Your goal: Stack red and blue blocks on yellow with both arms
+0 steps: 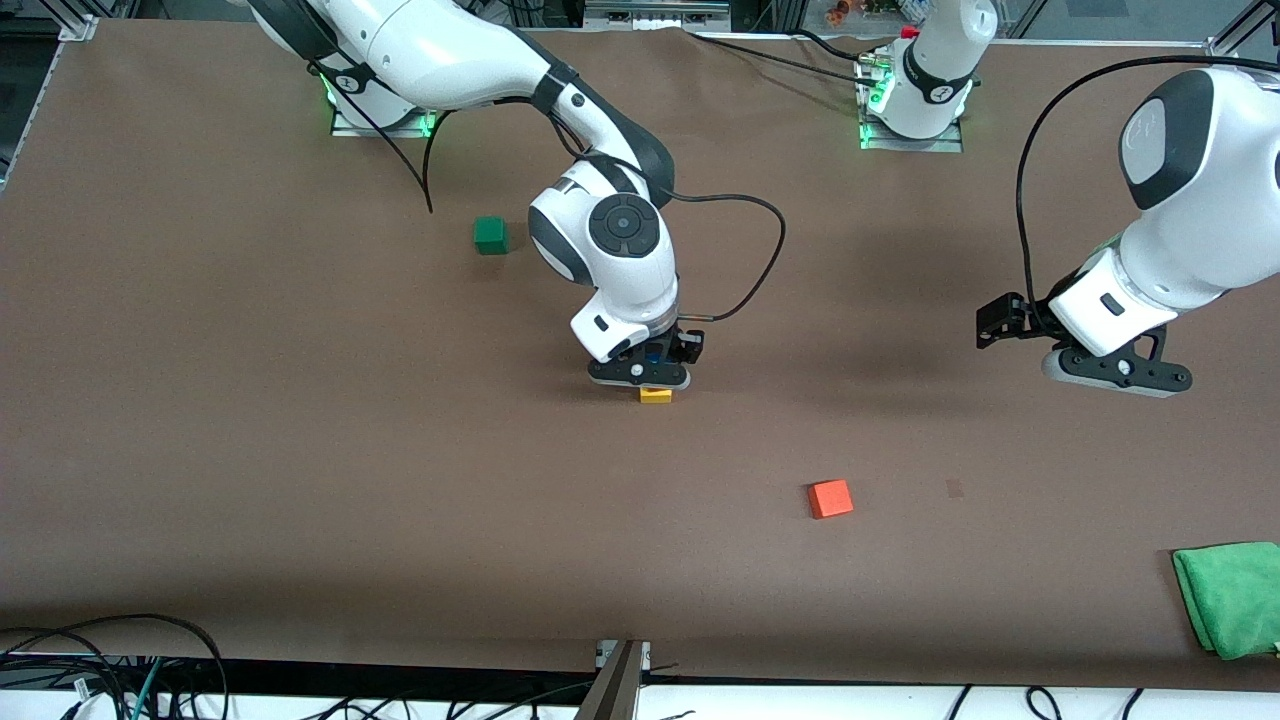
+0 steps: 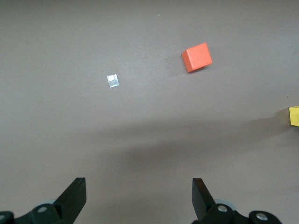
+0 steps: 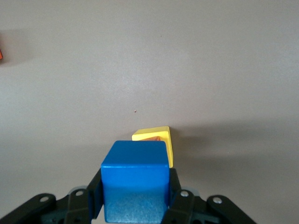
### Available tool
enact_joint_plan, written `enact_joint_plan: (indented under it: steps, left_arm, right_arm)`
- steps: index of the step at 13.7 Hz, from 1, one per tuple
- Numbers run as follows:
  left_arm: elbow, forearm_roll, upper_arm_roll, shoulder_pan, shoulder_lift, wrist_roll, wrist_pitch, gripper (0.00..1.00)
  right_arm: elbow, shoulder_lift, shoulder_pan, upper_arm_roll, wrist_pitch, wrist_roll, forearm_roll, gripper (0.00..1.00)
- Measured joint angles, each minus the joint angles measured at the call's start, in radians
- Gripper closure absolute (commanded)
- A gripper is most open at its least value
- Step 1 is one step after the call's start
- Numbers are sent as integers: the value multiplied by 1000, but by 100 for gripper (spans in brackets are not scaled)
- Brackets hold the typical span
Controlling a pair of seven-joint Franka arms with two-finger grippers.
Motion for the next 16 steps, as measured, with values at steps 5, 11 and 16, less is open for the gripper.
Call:
enact_joint_plan:
  steps: [5,11,16]
  left_arm:
    - [21,0,-20,2,0,-22,-56,0]
    - [163,0,6,13,-31,-22,-328,0]
    - [178,0,5,13,-80,-22,-395,0]
  right_arm:
    - [0,2,5,0,-4,0,0,38]
    - [2,3,6,-2,-6,0,0,0]
    - [48,-50,-21,-21,-140,-75,-3,0]
